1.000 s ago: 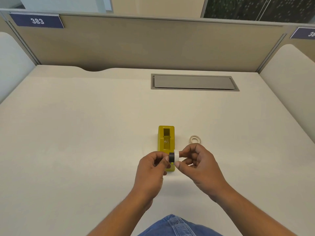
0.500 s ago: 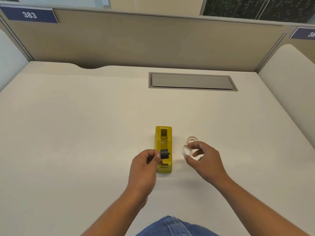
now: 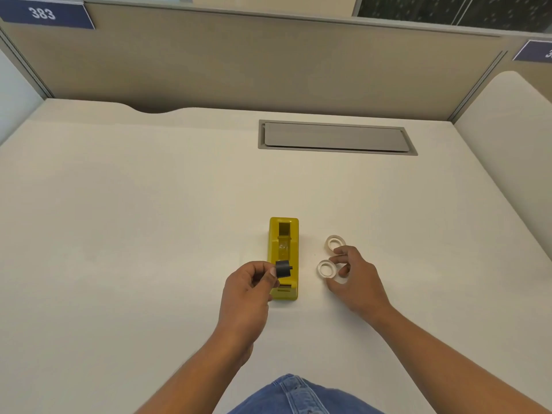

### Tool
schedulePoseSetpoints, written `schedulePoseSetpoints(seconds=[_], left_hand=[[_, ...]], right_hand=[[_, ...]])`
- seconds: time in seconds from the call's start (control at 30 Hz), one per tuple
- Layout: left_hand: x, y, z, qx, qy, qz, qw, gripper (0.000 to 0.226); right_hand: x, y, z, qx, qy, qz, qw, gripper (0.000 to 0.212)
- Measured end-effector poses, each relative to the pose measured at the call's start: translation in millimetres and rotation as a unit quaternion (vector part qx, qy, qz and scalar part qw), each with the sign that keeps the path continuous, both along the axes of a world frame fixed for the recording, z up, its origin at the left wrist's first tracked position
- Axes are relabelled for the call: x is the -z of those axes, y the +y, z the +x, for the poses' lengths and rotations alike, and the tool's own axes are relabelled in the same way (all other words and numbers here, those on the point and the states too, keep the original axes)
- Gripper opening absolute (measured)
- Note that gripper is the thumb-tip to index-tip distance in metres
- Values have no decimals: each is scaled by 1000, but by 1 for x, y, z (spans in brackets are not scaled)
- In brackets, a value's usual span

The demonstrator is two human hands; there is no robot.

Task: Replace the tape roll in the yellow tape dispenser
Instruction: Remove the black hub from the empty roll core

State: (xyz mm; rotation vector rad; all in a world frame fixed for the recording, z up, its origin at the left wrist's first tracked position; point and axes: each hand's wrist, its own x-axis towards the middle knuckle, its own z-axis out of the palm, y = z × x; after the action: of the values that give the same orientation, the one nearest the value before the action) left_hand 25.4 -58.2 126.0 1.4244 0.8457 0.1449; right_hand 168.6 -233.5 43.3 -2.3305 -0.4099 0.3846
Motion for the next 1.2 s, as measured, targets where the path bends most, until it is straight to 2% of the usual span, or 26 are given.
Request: schedulePoseSetpoints(seconds=[0.33,0.53,0.77,1.2], left_hand=[[1,-2,0,2,2,0,1000,18],[1,-2,0,7,6,3,1000,18],[2,-1,0,8,9,7,1000,17],[3,-2,-3,11,5,4,1000,16]], right_hand=[[-2,-1,0,-7,-7,-9,1000,45],[-2,-3,-3,9,2,24,1000,42],[-7,-3,10,52,-41,59,996,23],[-16,6,57,-57,-45,-87,994,57]])
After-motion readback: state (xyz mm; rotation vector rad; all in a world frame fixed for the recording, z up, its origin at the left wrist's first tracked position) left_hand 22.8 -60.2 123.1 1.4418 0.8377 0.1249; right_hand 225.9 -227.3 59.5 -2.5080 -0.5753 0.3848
